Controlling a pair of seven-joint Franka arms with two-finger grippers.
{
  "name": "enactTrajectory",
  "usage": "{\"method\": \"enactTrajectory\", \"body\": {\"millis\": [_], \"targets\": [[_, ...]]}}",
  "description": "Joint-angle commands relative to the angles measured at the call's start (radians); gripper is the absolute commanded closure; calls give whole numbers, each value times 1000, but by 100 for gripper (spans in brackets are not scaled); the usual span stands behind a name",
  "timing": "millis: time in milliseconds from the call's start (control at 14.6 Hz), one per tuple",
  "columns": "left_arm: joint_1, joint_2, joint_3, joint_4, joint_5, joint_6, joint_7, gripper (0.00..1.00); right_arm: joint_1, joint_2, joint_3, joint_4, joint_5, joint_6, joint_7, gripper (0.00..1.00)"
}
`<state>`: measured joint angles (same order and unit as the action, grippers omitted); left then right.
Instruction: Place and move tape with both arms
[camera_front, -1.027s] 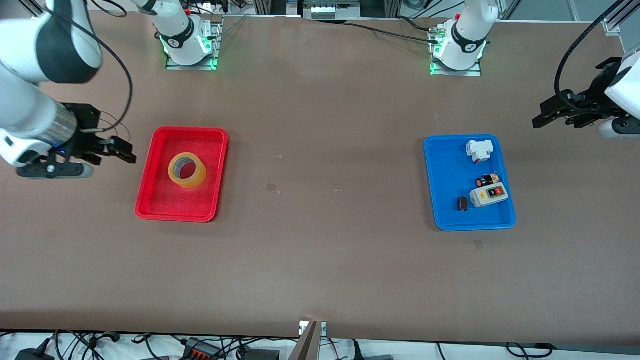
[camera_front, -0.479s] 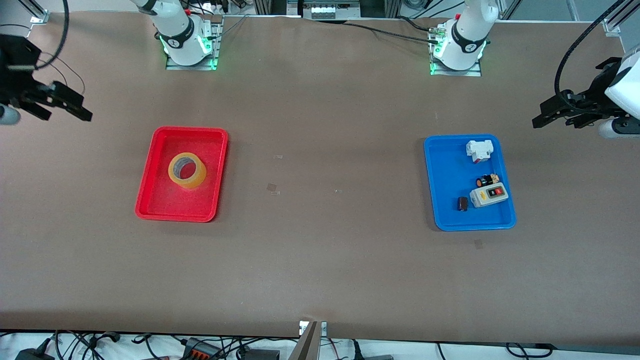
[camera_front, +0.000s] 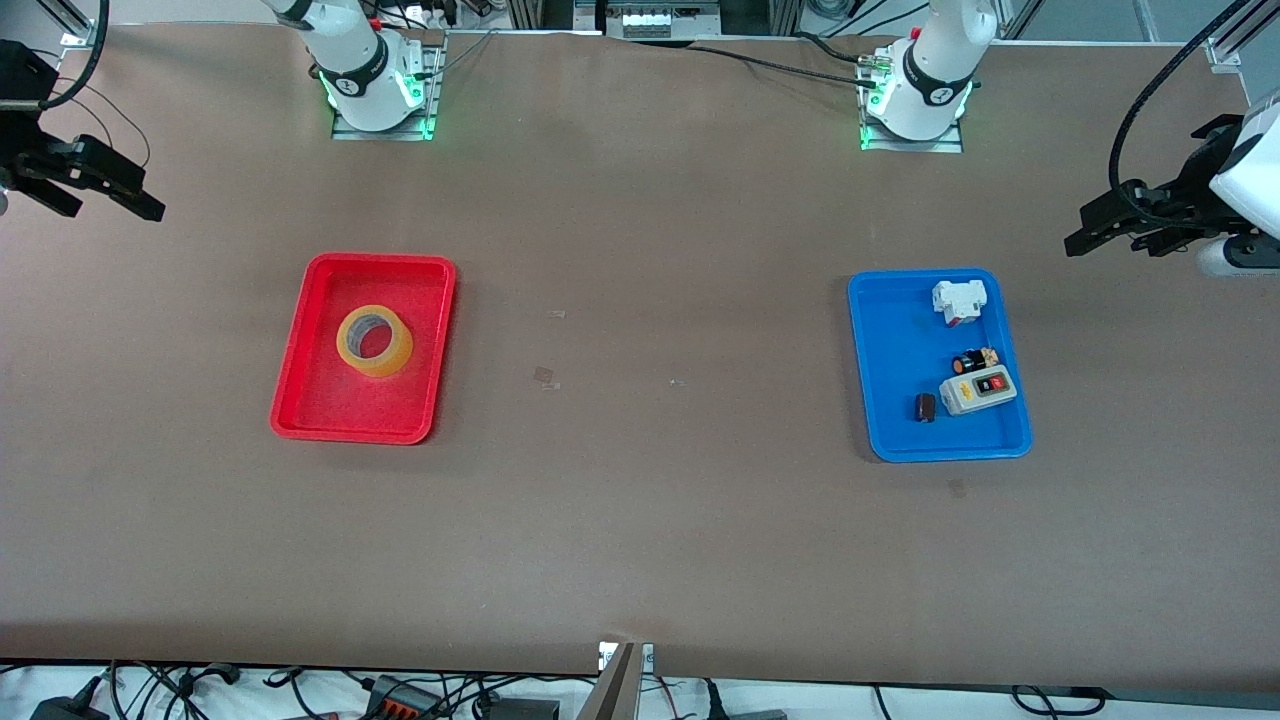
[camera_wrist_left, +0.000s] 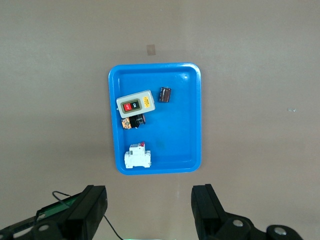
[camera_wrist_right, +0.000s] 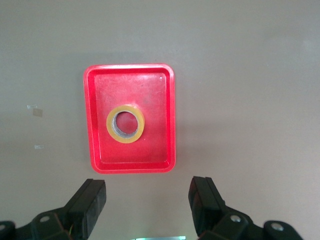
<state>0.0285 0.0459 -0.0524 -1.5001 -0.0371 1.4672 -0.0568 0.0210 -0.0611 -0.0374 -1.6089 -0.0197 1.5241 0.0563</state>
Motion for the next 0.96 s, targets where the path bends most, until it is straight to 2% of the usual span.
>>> {"method": "enactTrajectory", "body": {"millis": [0,274,890], "targets": [[1,-23,-3,-23,8,11,9,0,-4,46,8,80,-8,-32,-4,1],[1,-23,-3,-23,8,12,9,0,-1,46,13,73,-9,-73,4,1],[-2,-23,-3,-23,8,12,9,0,-1,50,13,73,-9,-74,-4,1]]}}
